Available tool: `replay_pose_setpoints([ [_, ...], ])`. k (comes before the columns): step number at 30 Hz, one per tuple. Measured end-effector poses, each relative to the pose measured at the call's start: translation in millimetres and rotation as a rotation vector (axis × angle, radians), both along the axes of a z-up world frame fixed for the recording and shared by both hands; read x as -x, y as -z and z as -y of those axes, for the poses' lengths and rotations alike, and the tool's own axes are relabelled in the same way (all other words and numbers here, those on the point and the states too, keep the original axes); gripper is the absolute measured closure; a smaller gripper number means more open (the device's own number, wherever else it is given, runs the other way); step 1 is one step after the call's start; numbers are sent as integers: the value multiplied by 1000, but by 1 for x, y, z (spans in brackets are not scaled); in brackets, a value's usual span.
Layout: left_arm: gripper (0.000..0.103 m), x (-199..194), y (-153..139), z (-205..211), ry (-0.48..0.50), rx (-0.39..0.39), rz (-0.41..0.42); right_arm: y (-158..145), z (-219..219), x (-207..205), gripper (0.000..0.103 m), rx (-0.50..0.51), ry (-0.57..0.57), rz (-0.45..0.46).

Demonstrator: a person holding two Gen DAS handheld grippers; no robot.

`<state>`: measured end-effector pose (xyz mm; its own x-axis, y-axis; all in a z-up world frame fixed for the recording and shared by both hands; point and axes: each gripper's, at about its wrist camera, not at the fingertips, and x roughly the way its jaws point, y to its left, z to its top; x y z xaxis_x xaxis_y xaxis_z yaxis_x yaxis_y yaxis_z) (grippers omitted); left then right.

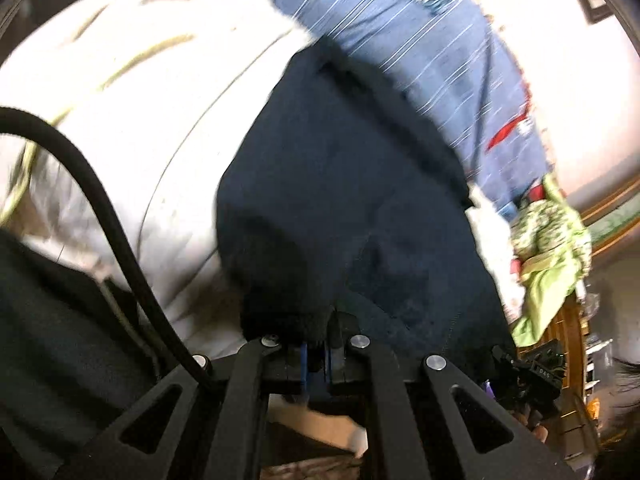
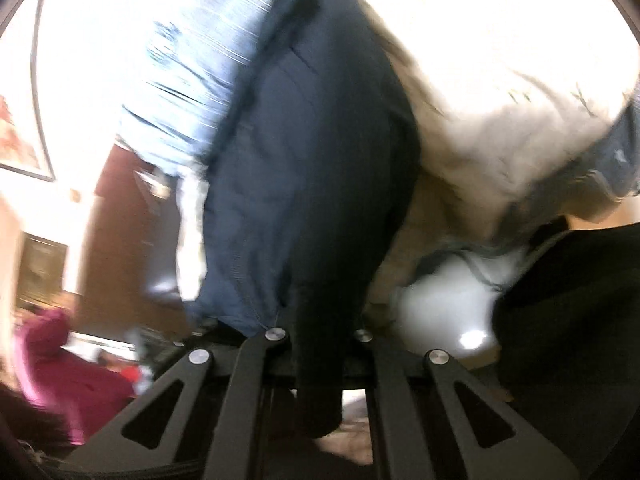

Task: Fold large clothes

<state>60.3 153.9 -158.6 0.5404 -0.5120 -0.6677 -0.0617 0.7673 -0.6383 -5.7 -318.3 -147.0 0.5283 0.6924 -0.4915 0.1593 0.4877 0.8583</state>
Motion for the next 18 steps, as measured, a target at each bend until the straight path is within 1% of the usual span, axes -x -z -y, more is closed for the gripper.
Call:
replay_pose_setpoints([
  [2,100,-11,-22,-1,1,13,52,-20,2,-9,98,-35,1,51],
  [4,100,-27,-46,2,0,-2,110,-41,1,-23,98,-46,-9,104],
  [8,100,-71,-83,4,-7,6,197,-82,0,-65,98,-5,-13,194],
  [10,100,-100,-104,5,-8,-14,243,-100,2,-89,98,11,-11,232],
  [11,100,-114,-113,6,-7,-20,262,-111,3,-107,98,18,-4,251],
  [14,100,-169,-143,9,2,-41,309,-129,13,-155,98,27,10,283],
  [15,100,-196,-153,12,7,-50,319,-134,19,-173,98,27,15,291],
  [18,99,-261,-163,20,14,-73,321,-141,30,-232,98,33,37,303],
])
